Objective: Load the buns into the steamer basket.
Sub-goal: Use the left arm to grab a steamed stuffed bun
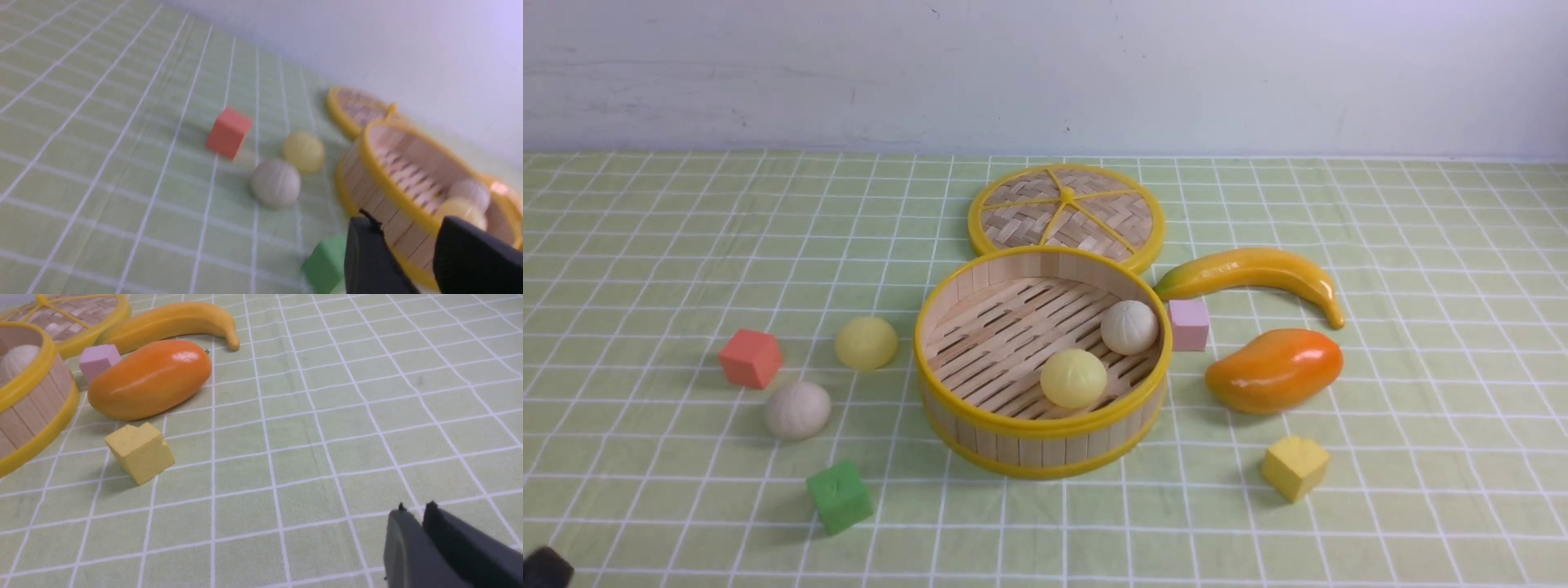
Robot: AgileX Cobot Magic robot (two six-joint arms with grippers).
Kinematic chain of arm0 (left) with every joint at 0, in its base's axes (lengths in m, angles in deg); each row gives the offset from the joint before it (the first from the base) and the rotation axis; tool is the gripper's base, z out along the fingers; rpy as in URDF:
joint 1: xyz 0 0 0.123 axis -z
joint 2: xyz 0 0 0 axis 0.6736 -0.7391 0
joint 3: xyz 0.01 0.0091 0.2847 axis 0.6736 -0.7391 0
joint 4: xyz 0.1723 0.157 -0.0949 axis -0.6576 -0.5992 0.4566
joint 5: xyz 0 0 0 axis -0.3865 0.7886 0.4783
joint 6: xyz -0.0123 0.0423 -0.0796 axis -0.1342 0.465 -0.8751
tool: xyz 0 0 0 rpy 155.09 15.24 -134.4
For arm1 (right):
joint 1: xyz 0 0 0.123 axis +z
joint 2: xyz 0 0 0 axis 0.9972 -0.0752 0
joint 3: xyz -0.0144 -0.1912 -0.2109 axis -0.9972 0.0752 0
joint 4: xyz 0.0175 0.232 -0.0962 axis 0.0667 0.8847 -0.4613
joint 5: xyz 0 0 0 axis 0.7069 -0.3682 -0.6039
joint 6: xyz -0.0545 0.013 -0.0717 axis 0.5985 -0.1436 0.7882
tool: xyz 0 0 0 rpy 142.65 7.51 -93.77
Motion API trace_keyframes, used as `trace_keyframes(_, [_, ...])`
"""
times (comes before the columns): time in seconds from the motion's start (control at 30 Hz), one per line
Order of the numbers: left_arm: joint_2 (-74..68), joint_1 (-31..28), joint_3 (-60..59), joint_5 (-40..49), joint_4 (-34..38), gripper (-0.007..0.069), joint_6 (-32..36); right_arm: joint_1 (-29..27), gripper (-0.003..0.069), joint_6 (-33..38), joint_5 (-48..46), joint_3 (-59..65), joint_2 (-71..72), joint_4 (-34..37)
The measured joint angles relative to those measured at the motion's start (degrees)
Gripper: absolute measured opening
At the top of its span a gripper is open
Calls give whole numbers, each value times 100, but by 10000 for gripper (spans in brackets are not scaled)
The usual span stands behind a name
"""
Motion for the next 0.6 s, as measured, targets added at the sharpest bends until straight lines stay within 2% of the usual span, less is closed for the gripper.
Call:
trace_keyframes(0.07, [0,0,0,-498,180,238,-204,0,64,0,0,0,0,0])
trace_keyframes(0.17, [0,0,0,-1725,428,238,-522,0,69,0,0,0,0,0])
trace_keyframes(0.27, [0,0,0,-2234,553,238,-585,0,76,0,0,0,0,0])
trace_keyframes(0.47, [0,0,673,-1995,677,238,-566,0,85,0,0,0,0,0])
trace_keyframes(0.6, [-449,0,2027,-1457,672,238,-241,0,90,0,0,0,0,0])
